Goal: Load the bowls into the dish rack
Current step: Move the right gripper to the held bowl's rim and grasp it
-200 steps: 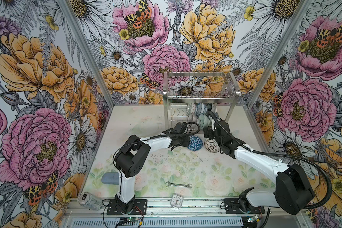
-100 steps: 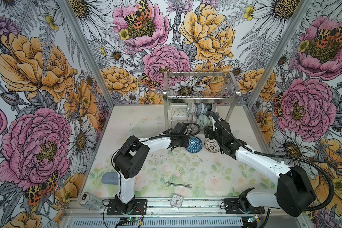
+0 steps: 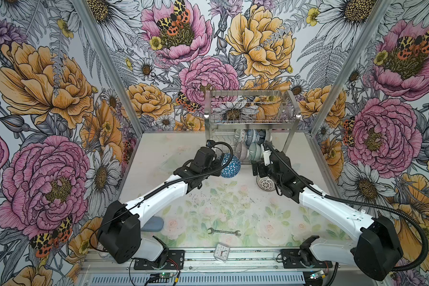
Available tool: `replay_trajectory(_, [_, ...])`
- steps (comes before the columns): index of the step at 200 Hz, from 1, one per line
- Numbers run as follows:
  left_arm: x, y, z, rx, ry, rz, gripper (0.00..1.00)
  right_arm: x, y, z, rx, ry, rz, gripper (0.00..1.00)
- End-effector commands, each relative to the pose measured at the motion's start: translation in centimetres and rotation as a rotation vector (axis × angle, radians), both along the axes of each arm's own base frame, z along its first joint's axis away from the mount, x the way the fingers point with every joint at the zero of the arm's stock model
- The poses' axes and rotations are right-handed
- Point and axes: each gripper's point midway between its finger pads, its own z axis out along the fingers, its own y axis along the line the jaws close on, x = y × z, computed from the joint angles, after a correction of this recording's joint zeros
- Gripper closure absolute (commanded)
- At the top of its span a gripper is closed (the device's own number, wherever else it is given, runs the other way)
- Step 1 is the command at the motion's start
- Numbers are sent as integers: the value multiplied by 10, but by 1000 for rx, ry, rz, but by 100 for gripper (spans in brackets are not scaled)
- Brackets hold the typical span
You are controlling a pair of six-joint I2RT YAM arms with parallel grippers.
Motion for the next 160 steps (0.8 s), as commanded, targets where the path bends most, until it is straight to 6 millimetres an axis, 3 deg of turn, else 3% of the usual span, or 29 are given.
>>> replay_trajectory(1, [8,6,22,-34,-89,44,100,-11,33,39,107,-44,110,0])
replay_trajectory(48, [8,7,37,-54,-126,42,100,-16,59,53,216,-40,194,0])
replay_trajectory(95, [7,7,52,-79,-167,38,100,-3,77,38,300,14,178,3])
replay_trajectory(127, [6,8,52,-82,-169,38,100,6,87,27,331,57,168,14])
replay_trajectory(160, [5,8,52,-98,-178,35,100,10,100,24,376,82,187,41])
